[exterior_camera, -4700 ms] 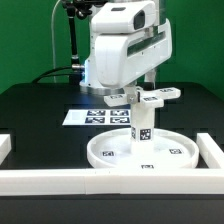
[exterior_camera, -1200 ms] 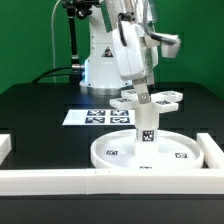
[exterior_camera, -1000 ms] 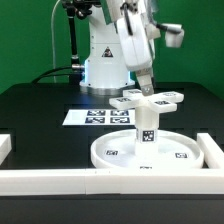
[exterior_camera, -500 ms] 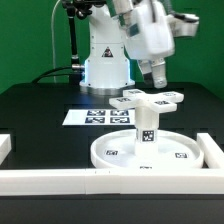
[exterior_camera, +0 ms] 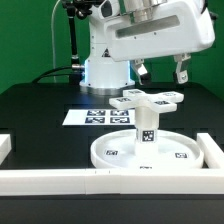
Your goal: Assemble round table
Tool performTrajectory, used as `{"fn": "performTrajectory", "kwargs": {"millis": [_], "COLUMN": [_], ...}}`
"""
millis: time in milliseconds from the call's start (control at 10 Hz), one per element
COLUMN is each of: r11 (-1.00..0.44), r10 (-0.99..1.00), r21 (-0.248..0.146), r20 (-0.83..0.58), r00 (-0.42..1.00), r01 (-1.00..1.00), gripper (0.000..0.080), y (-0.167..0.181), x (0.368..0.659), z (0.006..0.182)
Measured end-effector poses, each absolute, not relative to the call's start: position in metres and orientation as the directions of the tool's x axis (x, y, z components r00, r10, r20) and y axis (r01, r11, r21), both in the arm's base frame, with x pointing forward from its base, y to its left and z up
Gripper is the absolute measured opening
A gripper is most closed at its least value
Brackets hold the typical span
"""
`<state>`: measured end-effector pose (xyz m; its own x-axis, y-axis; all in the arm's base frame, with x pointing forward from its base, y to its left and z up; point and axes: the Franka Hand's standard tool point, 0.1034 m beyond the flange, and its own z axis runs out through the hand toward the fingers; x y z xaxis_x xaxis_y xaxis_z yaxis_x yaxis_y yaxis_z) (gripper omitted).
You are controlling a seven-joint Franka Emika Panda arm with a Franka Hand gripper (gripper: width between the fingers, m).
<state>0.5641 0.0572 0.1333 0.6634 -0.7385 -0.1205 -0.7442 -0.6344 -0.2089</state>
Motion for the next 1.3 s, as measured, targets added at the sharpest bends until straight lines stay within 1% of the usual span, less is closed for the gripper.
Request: {"fn": "performTrajectory", "kwargs": {"millis": [200,300,400,600,700,1100,1300], "r11": [-0.738,-0.812,-0.903,-0.981,-0.987,-0.955,-0.898], "r10": [-0.635,-0.542,-0.386,-0.106,0.008,0.247,0.411], "r21": [-0.224,-0.221,-0.201,-0.167,-0.162,-0.149,-0.131], "r20": [-0.088,-0.06,-0.013,0.034,0.038,0.074,0.097], "r00": [0.768,0.838,0.923,0.994,0.999,0.966,0.906], "r01": [-0.636,-0.541,-0.38,-0.099,0.014,0.256,0.421], "gripper": [0.0649,0.0649,0.0649,0.0649,0.0649,0.0649,0.0649], "y": [0.0572,0.0568,0.0566,0.0602,0.0602,0.058,0.056], "x": [0.564,0.5636,0.5639,0.5639,0.5658,0.5673,0.5673], "z": [0.1331,0.1333,0.1345,0.1349,0.1354,0.1346,0.1343]}}
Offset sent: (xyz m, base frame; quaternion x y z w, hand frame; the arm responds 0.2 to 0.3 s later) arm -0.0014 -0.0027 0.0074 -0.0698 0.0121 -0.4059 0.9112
